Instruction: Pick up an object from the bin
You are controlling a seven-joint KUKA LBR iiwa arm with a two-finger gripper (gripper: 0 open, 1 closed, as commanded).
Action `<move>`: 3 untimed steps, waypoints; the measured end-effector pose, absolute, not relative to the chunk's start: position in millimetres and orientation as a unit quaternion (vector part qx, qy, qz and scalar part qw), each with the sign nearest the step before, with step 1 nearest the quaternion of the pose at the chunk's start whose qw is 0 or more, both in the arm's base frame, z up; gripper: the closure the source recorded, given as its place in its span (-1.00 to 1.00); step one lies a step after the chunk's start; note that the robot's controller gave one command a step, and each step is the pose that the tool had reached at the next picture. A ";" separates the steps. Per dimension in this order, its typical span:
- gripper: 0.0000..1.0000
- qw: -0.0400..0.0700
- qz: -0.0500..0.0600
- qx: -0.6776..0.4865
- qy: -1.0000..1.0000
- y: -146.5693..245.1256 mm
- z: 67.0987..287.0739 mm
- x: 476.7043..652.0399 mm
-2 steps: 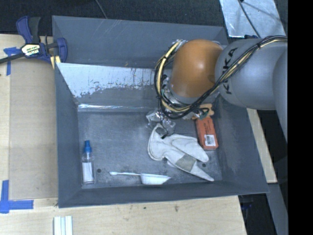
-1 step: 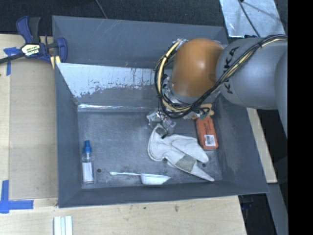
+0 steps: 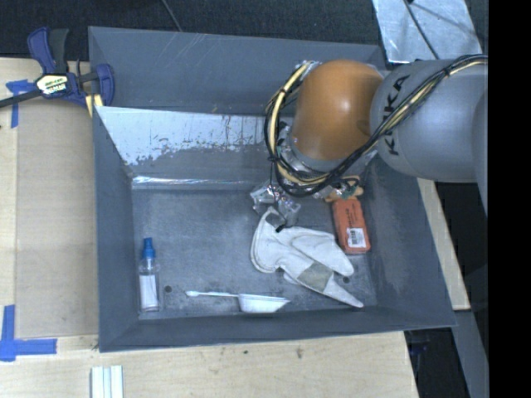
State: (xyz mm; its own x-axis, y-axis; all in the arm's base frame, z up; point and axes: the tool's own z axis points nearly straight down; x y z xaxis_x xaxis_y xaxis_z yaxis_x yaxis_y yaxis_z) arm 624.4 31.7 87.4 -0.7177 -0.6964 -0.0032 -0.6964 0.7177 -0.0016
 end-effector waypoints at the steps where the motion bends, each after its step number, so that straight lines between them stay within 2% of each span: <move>1: 1.00 0.002 0.000 -0.375 0.927 31.7 94.2 624.9; 2: 1.00 -0.001 0.001 -0.375 0.927 31.7 106.4 623.2; 3: 1.00 -0.002 0.001 -0.375 0.927 31.7 129.4 622.8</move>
Offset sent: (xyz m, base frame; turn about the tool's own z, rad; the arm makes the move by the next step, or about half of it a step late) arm 0.0002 0.0001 0.0802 0.0000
